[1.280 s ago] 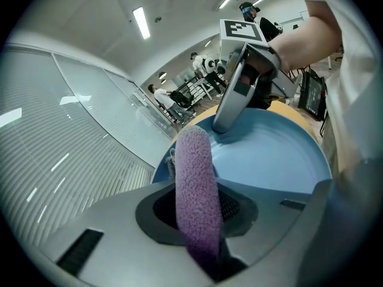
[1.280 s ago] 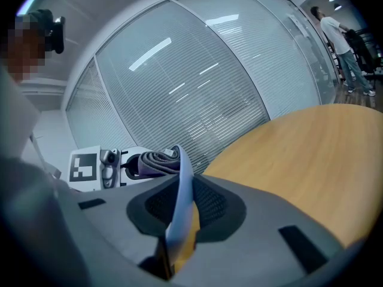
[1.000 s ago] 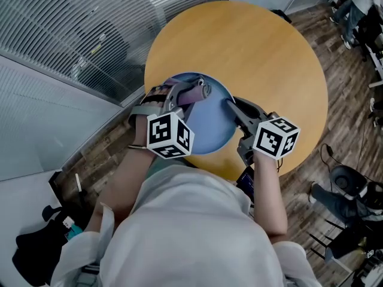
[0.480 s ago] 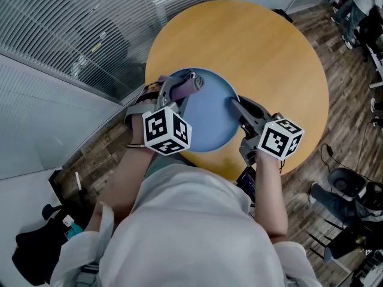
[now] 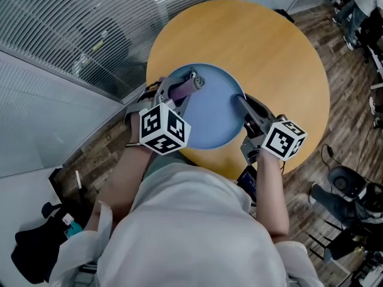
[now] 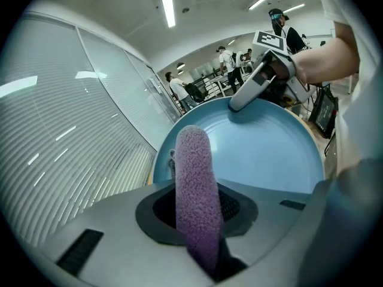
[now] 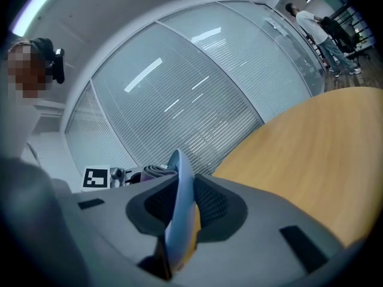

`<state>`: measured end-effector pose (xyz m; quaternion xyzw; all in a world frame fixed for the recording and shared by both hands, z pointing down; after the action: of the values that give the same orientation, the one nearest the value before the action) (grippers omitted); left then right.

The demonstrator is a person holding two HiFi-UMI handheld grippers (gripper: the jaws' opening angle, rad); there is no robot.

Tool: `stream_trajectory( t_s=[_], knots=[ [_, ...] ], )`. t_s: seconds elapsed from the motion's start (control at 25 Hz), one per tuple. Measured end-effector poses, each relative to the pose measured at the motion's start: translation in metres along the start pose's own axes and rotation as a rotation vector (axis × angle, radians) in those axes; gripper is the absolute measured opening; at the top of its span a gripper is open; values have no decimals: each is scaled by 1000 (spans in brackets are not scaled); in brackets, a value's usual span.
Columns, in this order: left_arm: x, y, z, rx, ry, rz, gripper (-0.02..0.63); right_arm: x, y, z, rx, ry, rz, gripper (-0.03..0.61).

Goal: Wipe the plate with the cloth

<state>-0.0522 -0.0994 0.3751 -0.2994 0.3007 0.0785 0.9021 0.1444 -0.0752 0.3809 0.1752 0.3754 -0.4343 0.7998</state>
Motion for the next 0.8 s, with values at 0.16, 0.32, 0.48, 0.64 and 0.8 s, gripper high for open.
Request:
stream_trajectory(
  t_s=[0.16, 0.32, 0.48, 0.64, 0.8],
  knots=[
    [0, 1, 4, -9, -2, 1, 83, 0, 1, 2, -4, 5, 8, 74],
    [2, 1, 6, -7, -18, 2, 83, 0, 2, 4, -10, 10, 8, 72],
    [4, 1, 7, -5, -30, 4, 83, -1, 1, 3, -22, 16, 2, 69],
    [7, 1, 9, -12, -40, 10, 83, -1, 1, 3, -29, 26, -9, 66],
    [11, 0, 13, -17, -50, 23, 83, -3, 1, 4, -28, 35, -13, 64]
  ],
)
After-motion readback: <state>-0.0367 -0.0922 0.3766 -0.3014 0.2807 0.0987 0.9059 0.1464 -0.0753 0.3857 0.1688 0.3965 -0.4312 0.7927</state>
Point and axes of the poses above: the fingertips, and each gripper's own axes: y backward along the fingers, z to its right, x out of its top, the point moved 6 cm from there along y, backward along the fingers, and after that the axes turned 14 degrees about x, right-handed, at the moved point
